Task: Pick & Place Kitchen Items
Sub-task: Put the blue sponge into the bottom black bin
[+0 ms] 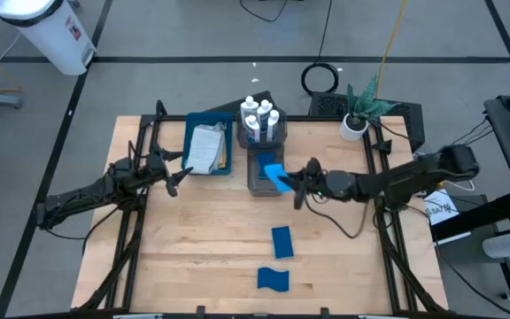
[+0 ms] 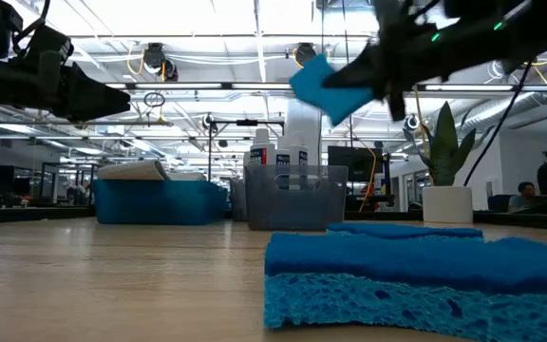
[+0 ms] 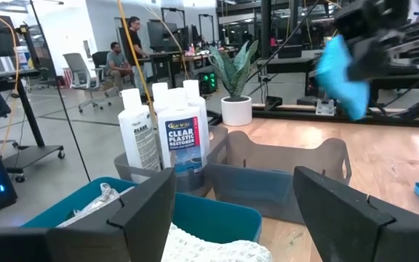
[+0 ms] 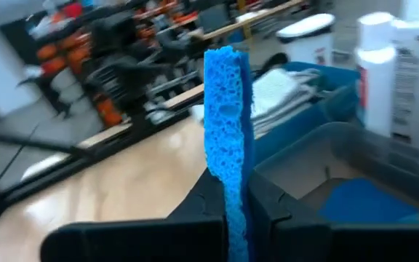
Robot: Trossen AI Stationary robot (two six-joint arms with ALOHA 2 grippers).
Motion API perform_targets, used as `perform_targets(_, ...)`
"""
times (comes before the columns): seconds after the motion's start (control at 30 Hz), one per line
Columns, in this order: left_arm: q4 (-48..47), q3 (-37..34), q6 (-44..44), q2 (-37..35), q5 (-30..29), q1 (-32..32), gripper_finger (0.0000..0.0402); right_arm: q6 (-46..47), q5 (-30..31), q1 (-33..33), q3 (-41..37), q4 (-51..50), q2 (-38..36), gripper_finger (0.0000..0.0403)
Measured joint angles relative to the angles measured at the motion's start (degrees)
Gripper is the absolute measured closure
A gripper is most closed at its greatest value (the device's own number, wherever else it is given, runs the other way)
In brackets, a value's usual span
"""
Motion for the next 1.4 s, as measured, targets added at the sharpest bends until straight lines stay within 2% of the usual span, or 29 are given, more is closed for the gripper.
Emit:
perform_targets(0.17, 0.0, 0.0, 0.0, 0.0, 0.0, 0.0, 0.0119, 5.3, 0.0, -4.5, 0.0, 13.0, 10.4, 0.04)
perform_targets(0.3, 0.0, 0.0, 0.0, 0.0, 0.0, 0.0, 0.0119, 5.5, -0.3, -6.2, 0.0, 20.2, 16.9, 0.0399)
perform_targets(0.57, 0.0, 0.0, 0.0, 0.0, 0.0, 0.0, 0.0119, 4.9, -1.3, -6.8, 0.1, 24.2, 23.1, 0.0387)
perform_targets(0.8, 0.0, 0.0, 0.0, 0.0, 0.0, 0.0, 0.0119, 0.6, -1.3, -6.7, 0.9, 24.0, 24.7, 0.0332)
perform_targets(1.13, 0.0, 0.0, 0.0, 0.0, 0.0, 0.0, 0.0119, -6.4, -1.4, -6.9, 1.0, 24.1, 24.6, 0.021)
perform_targets(1.3, 0.0, 0.0, 0.0, 0.0, 0.0, 0.0, 0.0119, -10.3, -1.5, -7.0, 1.0, 22.8, 23.1, 0.0178)
perform_targets(1.4, 0.0, 0.0, 0.0, 0.0, 0.0, 0.0, 0.0119, -12.3, -3.0, -7.1, 1.0, 18.4, 19.9, 0.0168)
